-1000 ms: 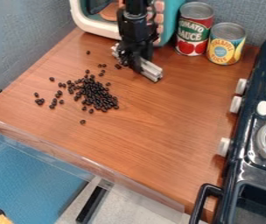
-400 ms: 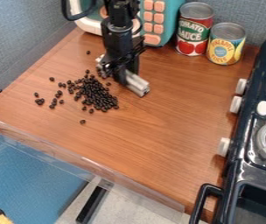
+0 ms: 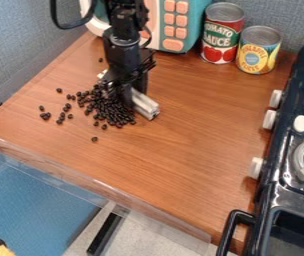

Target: Sweep into pile

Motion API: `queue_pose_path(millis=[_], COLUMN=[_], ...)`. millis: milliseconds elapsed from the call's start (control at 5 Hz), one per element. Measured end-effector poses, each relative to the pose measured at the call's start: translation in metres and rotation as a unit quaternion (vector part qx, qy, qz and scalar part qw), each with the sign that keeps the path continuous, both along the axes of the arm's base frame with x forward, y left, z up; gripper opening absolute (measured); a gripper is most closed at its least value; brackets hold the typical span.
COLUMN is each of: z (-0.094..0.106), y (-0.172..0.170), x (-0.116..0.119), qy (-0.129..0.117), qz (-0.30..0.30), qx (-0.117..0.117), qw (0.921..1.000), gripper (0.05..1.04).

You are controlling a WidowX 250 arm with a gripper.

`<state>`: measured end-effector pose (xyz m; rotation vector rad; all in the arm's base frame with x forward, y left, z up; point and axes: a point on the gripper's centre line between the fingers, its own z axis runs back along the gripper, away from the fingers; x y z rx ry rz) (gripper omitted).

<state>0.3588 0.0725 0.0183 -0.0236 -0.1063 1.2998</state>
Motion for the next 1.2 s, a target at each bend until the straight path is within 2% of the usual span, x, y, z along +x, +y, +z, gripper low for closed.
queue_pose_path(millis=[200, 600, 1000, 1200], z=[0.001, 0.001, 0.029, 0.045], y=[0.006, 0.003, -0.020, -0.022], x=[-0.009, -0.006, 0.019, 0.033], qy=[-0.004, -0.012, -0.037, -0.062], qz=[0.010, 0.011, 0.005, 0.007], qx=[0.002, -0.016, -0.044, -0.048], qw=[0.9999, 0.9997, 0.9983, 0.9969], gripper=[0.393, 0.393, 0.393, 0.393])
